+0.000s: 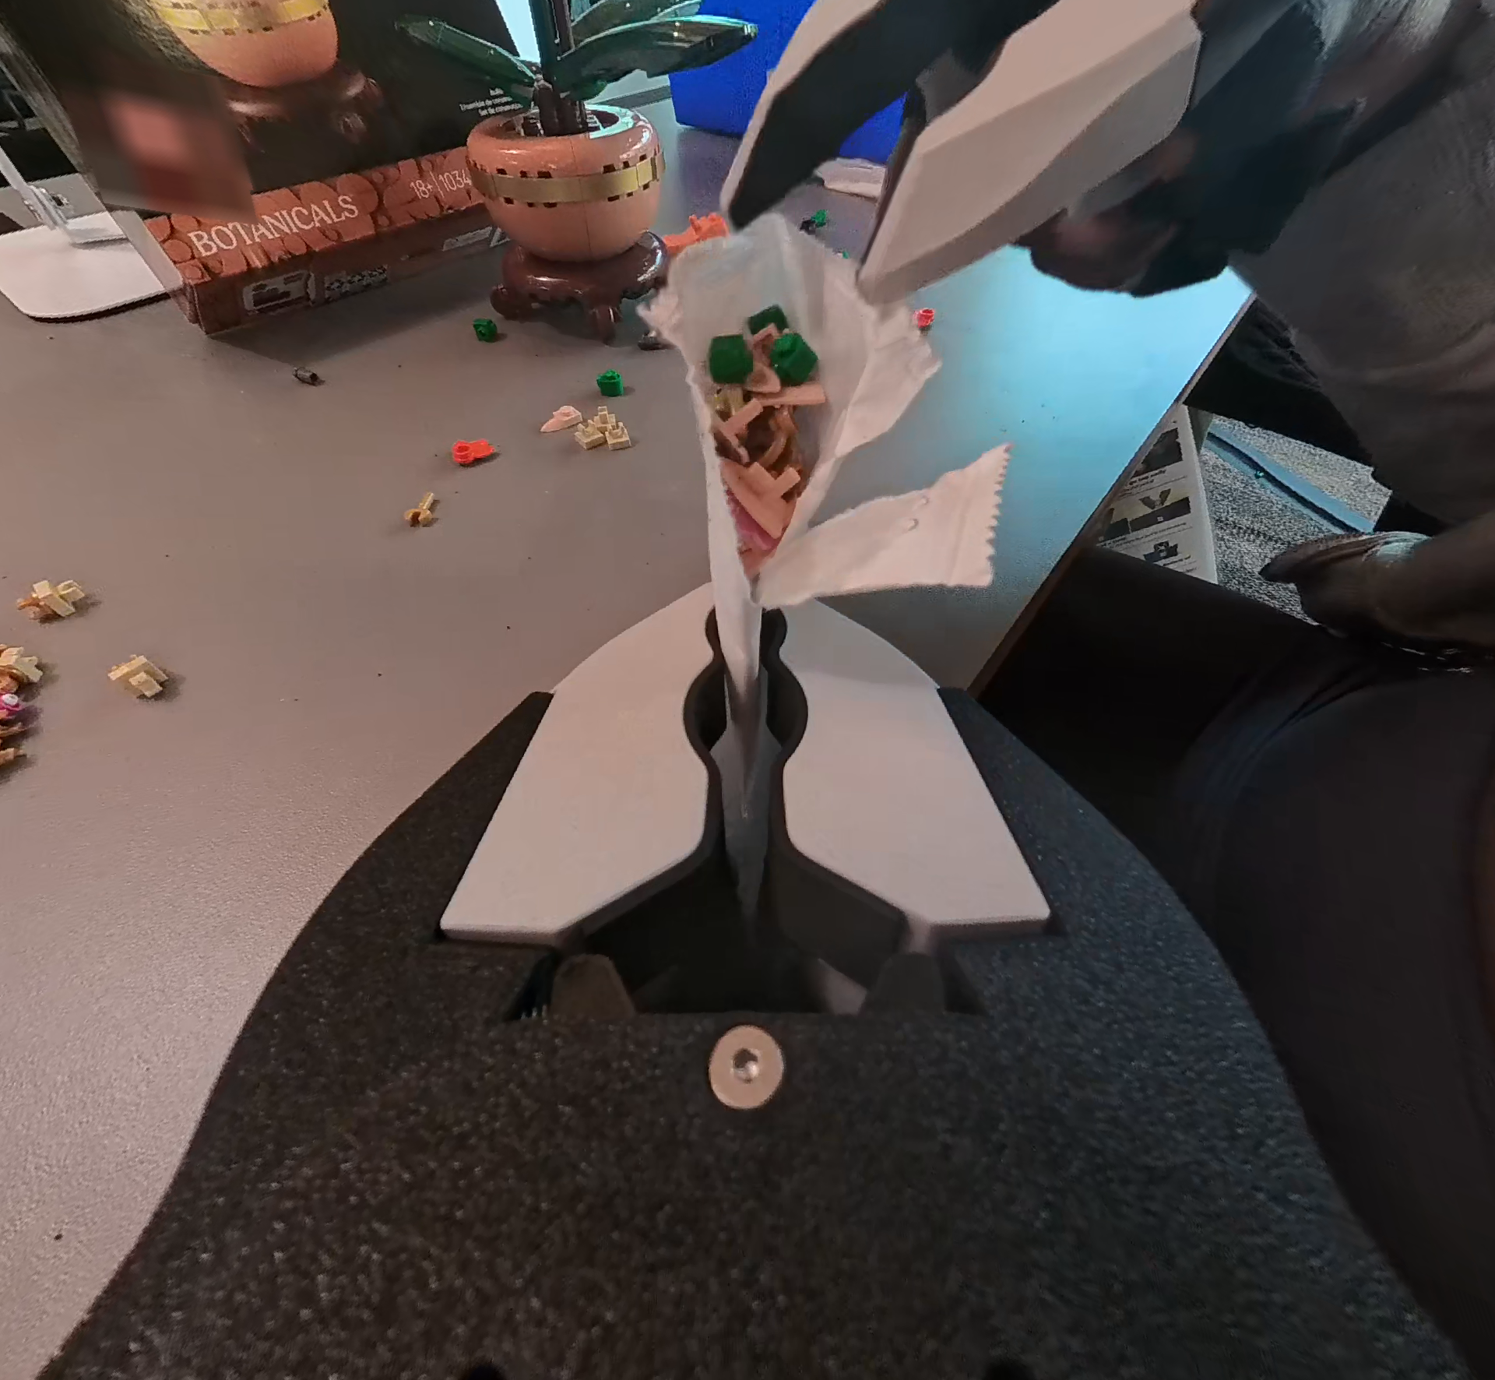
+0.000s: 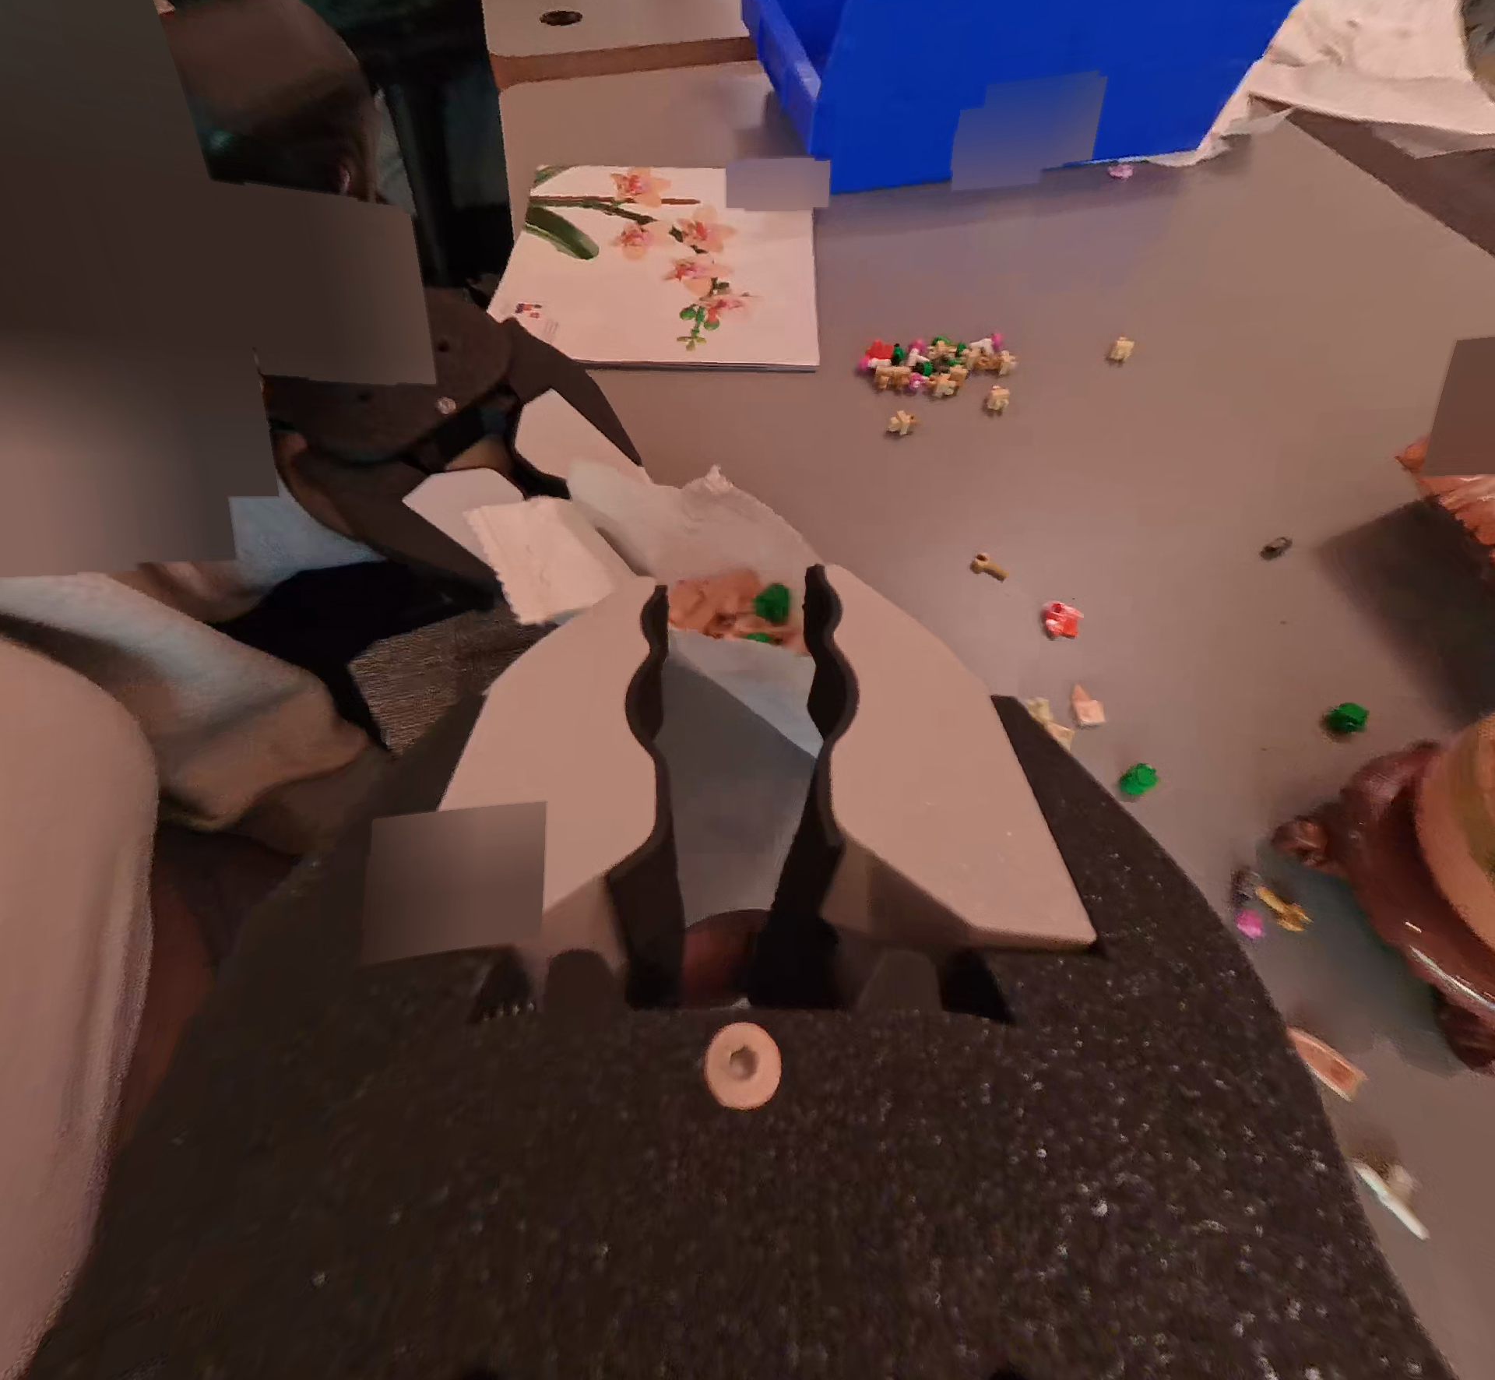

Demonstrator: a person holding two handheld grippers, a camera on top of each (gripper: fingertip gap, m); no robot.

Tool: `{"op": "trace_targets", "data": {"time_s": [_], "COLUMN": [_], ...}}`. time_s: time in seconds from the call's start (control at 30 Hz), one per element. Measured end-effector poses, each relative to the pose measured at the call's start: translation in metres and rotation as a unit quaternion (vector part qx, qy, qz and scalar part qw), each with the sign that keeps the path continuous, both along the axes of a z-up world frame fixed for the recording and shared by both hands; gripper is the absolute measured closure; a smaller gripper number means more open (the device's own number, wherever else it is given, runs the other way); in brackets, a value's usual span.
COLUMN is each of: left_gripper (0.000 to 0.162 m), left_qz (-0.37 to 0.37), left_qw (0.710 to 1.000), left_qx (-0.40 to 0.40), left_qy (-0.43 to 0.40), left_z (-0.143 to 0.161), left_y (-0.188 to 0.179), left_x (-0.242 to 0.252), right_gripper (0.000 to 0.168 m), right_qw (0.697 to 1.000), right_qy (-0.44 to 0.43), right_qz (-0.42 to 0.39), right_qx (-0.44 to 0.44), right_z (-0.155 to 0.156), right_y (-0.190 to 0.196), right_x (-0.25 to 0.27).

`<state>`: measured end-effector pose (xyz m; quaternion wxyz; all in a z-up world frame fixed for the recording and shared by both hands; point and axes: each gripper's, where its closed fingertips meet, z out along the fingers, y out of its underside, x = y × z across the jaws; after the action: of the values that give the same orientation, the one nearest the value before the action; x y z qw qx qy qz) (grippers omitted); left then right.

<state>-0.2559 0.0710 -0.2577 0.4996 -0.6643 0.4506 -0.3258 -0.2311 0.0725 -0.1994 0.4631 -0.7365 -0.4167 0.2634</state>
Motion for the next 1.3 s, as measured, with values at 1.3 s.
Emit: {"op": "trace_targets", "data": {"time_s": [1.3], "left_gripper": [0.158], "left_qz": [0.002], "left_qw": [1.0], "left_qx": [-0.002], "left_qy": [0.001], "left_z": [0.0], "left_y": [0.0], "left_x": [0.0], "right_gripper": [0.165], "right_qw": [0.984], "right_qy": [0.005], "right_qz": [-0.155], "right_qx": [-0.086], "right_z": [-0.03], "right_y": [0.018], "right_x": [0.142]}}
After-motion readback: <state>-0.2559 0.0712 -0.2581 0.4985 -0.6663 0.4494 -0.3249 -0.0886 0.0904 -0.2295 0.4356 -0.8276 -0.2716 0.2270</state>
